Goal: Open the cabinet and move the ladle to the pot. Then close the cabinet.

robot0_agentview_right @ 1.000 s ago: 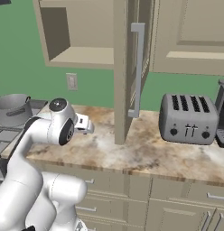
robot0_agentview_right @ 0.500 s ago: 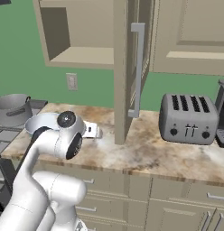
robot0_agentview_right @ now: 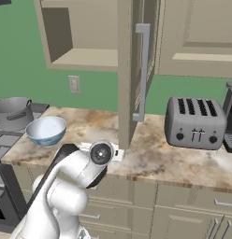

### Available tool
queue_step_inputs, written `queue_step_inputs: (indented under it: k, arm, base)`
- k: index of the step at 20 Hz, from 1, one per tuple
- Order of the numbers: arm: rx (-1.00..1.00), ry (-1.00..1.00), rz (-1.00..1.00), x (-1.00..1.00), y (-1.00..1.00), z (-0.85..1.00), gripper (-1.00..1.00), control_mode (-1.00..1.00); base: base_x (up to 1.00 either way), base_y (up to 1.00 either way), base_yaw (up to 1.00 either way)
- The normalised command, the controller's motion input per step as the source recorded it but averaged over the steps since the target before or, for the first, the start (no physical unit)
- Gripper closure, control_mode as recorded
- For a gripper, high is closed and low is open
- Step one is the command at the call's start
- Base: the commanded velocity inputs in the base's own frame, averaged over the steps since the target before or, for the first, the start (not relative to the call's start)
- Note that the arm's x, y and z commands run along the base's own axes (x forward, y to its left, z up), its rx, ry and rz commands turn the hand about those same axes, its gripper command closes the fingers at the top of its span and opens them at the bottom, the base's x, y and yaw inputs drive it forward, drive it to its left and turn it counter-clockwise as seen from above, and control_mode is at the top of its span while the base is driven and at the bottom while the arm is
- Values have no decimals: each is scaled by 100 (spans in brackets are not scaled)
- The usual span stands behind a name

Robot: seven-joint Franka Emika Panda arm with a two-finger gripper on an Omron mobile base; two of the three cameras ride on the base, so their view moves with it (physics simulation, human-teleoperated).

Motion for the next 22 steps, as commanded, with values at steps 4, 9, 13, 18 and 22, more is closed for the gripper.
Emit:
queue_step_inputs:
  k: [4, 9, 13, 18, 22]
  arm:
    - [14, -19, 0, -24, -29, 0, -100, -100]
    - [15, -18, 0, -25, -28, 0, -100, -100]
    - [18, -25, 5, -30, -41, 14, -100, -100]
    - [20, -10, 6, -25, -45, 16, -100, -100]
    - [23, 0, 6, -25, -49, 19, -100, -100]
  base:
    - [0, 0, 0]
    - [0, 0, 0]
    - [0, 0, 0]
    - [0, 0, 0]
    - [0, 0, 0]
